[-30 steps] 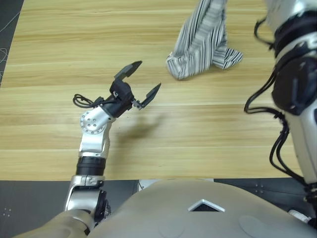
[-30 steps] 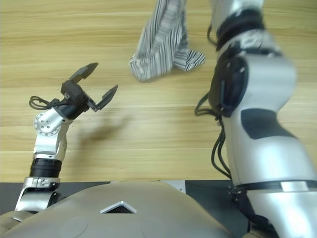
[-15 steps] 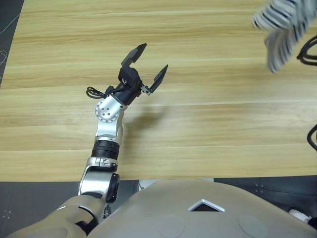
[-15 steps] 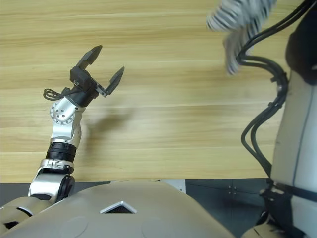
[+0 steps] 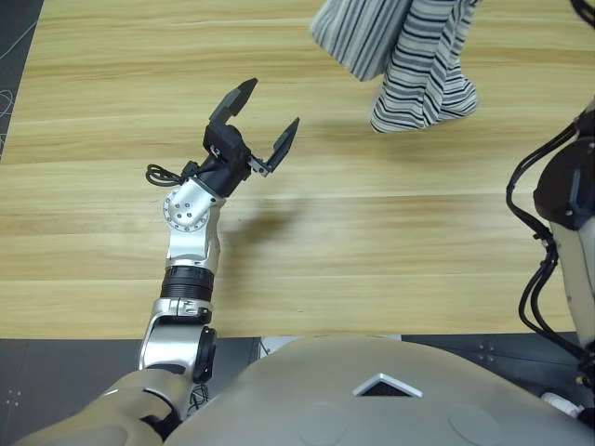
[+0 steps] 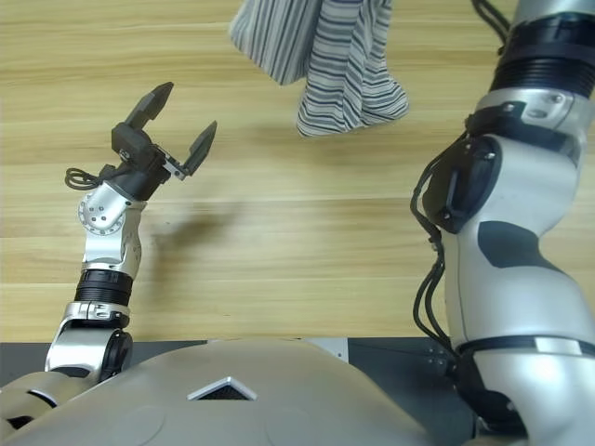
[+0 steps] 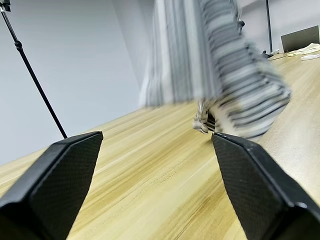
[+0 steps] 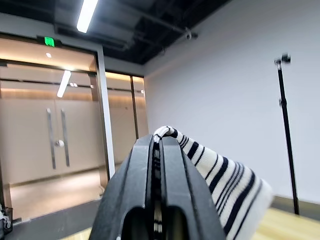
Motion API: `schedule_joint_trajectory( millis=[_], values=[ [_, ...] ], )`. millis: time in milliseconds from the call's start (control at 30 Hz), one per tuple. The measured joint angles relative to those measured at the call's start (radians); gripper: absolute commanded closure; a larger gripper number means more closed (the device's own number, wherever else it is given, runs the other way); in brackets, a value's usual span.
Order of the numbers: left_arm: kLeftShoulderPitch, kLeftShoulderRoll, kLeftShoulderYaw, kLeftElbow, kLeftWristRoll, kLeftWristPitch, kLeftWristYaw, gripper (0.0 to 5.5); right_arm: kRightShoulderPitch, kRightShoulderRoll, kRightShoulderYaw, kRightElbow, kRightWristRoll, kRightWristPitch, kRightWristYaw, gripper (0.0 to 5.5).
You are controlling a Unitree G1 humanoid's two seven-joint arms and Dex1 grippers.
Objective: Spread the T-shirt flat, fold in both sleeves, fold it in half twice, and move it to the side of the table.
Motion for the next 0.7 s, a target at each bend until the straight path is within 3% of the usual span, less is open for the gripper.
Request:
schedule_joint_trajectory(
  millis=[167, 367, 567, 700],
  values=[
    [-0.076, -0.003, 0.024, 0.099, -0.031, -0.02, -0.026, 1.42, 0.085, -0.034, -0.037, -0.291, 0.133, 0.153, -0.102, 5.36],
    [-0.153, -0.029, 0.037, 0.187, -0.04, -0.064, -0.04, 1.42, 0.086, -0.058, -0.073, -0.451, 0.276, 0.245, -0.216, 5.36],
    [-0.163, -0.038, 0.046, 0.208, -0.057, -0.09, -0.055, 1.42, 0.085, -0.073, -0.093, -0.452, 0.321, 0.259, -0.299, 5.36],
    [-0.114, -0.045, 0.039, 0.145, -0.062, -0.084, -0.056, 1.42, 0.14, -0.018, 0.037, -0.347, 0.224, 0.218, -0.293, 5.36]
  ],
)
